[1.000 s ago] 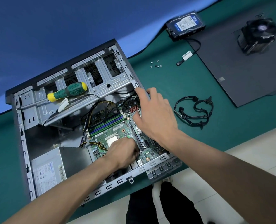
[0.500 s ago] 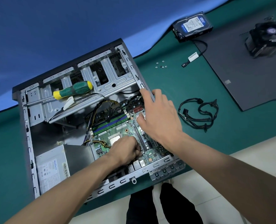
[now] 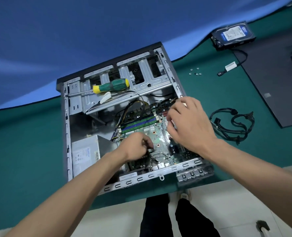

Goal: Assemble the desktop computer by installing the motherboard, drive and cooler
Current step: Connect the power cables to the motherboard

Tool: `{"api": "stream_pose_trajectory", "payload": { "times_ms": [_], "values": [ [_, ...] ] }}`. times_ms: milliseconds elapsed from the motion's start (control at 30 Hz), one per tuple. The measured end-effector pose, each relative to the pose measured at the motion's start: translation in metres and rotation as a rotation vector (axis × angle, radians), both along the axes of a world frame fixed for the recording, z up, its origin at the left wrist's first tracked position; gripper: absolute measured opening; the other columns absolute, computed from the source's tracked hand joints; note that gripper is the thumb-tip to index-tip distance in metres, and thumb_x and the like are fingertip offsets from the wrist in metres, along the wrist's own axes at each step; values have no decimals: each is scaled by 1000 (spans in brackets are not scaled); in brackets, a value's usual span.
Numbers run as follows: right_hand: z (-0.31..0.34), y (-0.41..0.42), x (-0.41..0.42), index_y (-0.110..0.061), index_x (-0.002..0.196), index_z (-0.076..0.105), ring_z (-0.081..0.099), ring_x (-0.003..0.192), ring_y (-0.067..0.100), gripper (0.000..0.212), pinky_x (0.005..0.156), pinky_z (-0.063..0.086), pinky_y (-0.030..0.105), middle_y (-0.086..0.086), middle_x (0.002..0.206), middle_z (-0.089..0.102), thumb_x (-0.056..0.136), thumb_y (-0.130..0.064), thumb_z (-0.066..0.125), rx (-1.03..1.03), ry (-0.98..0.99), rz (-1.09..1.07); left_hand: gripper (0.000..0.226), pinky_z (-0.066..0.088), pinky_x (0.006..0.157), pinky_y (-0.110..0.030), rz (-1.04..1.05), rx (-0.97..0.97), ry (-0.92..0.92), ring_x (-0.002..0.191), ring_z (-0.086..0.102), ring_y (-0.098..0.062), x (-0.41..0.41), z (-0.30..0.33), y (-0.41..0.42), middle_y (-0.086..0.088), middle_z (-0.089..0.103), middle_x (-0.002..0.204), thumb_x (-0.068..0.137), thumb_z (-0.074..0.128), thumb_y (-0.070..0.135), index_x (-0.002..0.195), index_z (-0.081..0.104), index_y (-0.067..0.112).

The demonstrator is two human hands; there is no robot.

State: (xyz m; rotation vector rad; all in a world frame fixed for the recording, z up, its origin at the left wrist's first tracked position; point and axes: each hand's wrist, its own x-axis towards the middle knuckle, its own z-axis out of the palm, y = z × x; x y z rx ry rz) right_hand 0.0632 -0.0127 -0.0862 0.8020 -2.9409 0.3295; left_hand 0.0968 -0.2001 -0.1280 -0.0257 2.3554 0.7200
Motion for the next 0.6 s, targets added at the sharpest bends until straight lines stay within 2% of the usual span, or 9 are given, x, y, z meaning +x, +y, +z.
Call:
{"api": "stream_pose_trajectory", "payload": {
  "times_ms": [67, 167, 267, 367, 500, 600],
  "values": [
    [0, -6, 4, -9, 83, 71, 56, 95, 27, 18, 86, 44, 40, 5, 86, 67, 79, -23, 61, 53, 2, 82, 37, 52, 81, -30, -66, -115, 31, 90, 60, -11, 6, -1, -14, 2, 68, 101, 80, 48, -6, 96, 70, 19],
    [-4, -21, 12, -14, 92, 67, 49, 93, 20, 21, 81, 44, 35, -1, 91, 65, 86, -28, 52, 77, -115, 144, 29, 48, 92, -38, -163, -208, 104, 107, 55, -16, 13, -8, -27, 1, 65, 113, 87, 51, 4, 107, 66, 19],
    [-16, -31, 14, -21, 90, 58, 47, 91, 13, 14, 72, 40, 27, -6, 90, 60, 91, -27, 46, -2, -324, 117, 25, 38, 84, -29, -269, -252, 218, 105, 46, -18, 14, -15, -25, 2, 62, 110, 89, 52, 14, 109, 64, 23],
    [-28, -38, 11, -26, 83, 55, 52, 80, 11, 7, 67, 35, 24, -9, 84, 59, 89, -27, 51, 20, -603, 81, 19, 29, 83, -32, -361, -287, 222, 107, 41, -20, 14, -19, -21, 0, 57, 108, 89, 55, 26, 107, 61, 22],
    [-45, -40, 6, -28, 78, 60, 57, 77, 12, 10, 68, 40, 24, -10, 82, 64, 87, -26, 56, -8, -824, -49, 15, 33, 92, -37, -300, -234, 214, 106, 44, -22, 12, -21, -22, -5, 57, 106, 90, 57, 33, 100, 60, 22],
    [-50, -40, 5, -30, 69, 57, 59, 77, 13, 20, 67, 43, 25, -14, 76, 62, 88, -25, 57, -34, -953, -93, 9, 41, 88, -35, -233, -157, 160, 99, 53, -25, 6, -16, -25, -7, 58, 102, 90, 57, 24, 86, 49, 22]
  ]
}}
